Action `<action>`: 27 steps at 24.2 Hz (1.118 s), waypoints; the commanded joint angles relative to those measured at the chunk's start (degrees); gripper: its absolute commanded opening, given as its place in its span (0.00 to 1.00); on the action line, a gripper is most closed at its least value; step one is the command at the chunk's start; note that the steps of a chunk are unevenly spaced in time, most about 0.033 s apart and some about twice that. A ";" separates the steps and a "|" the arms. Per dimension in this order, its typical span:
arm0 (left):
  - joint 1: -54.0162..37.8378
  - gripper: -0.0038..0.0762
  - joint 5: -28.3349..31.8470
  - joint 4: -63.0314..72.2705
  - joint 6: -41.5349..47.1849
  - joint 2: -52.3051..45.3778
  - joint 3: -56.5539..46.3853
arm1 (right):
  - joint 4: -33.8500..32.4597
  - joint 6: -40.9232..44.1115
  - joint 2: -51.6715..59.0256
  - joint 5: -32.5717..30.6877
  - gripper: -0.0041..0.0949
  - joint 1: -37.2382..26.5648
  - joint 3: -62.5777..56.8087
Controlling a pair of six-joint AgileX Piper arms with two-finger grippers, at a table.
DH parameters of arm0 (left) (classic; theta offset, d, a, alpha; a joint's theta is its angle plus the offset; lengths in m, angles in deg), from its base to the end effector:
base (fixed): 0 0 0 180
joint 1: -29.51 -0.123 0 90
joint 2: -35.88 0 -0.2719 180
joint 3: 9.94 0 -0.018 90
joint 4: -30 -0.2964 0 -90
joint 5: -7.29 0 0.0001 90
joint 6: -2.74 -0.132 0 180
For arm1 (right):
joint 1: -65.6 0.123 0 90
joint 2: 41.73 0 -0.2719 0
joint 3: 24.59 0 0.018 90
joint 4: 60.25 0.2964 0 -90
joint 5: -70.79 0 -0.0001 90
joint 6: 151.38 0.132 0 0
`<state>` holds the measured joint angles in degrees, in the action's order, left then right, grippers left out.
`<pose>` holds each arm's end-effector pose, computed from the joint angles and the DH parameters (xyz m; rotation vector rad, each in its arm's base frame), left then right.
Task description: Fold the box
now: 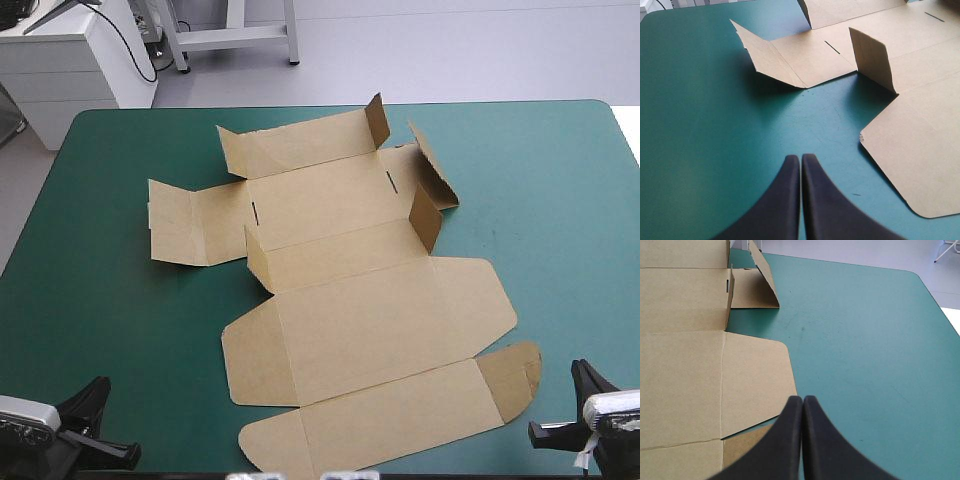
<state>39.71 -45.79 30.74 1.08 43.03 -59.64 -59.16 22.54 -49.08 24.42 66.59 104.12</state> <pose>0.0909 -0.0177 0.2889 0.1979 1.9100 -0.1153 0.1015 0.0036 0.2931 -0.1107 1.8295 -0.0406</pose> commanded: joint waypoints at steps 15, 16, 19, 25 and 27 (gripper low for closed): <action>-0.02 0.04 4.45 0.28 0.37 0.02 1.34 | -0.22 -0.30 1.24 4.66 0.02 0.32 1.20; -0.02 0.04 4.45 0.28 0.37 0.02 1.34 | -0.34 -0.30 0.32 5.55 0.02 0.32 1.48; -0.02 0.04 4.45 0.28 0.37 0.02 1.34 | 1.17 -3.30 -7.46 6.33 0.02 0.32 5.81; -0.02 0.04 4.45 0.28 0.37 0.02 1.34 | 15.42 -19.85 -32.44 8.23 0.02 0.45 21.06; -0.02 0.04 4.45 0.28 0.37 0.02 1.34 | 17.58 -20.23 -37.33 8.52 0.02 0.45 23.86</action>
<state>39.71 -45.66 30.74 1.08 43.03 -59.64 -45.64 5.19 -80.05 28.00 66.81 122.78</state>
